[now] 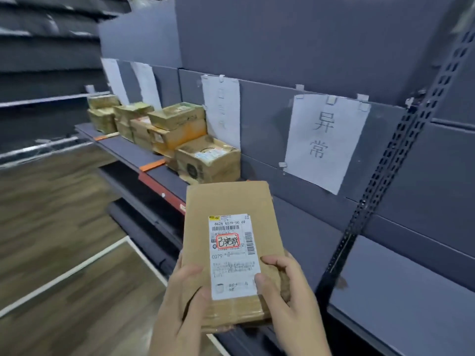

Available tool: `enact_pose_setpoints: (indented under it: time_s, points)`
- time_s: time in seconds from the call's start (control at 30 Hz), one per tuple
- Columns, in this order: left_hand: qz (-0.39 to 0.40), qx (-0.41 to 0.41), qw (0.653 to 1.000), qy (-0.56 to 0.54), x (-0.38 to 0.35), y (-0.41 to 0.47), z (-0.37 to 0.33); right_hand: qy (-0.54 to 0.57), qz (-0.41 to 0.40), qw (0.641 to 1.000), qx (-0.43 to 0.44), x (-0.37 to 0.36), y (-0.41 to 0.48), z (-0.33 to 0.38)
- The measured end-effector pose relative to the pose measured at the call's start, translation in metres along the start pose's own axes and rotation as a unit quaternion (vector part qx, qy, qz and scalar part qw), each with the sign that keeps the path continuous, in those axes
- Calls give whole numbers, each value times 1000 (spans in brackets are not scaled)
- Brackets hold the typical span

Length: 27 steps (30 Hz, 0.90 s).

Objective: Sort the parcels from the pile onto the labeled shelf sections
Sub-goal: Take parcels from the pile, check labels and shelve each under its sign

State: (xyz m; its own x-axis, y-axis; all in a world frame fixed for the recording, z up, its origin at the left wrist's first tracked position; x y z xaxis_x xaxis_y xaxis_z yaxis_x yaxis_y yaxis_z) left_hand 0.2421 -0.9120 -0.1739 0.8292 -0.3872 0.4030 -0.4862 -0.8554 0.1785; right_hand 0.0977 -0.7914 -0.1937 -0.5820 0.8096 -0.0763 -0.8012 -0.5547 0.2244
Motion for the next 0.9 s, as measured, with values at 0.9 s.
enact_pose_setpoints:
  time_s: [0.9]
  points:
    - [17,12,1000,-11,128,355,126,-35,76,996,-30,-303,250,-81]
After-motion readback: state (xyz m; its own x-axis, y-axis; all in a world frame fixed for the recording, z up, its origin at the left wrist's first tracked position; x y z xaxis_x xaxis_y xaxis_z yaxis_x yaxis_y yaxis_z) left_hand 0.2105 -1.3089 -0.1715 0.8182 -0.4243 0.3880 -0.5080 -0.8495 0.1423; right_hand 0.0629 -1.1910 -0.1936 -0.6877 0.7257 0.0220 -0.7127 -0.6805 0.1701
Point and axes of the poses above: each hand's wrist, its own y-axis towards the middle knuckle, its own x-axis out of the back of the hand, z = x × y, the point moved 6 cm from there along y, towards the middle knuckle, and after that the axes turned 14 degrees about y, right-handed, at the moved point
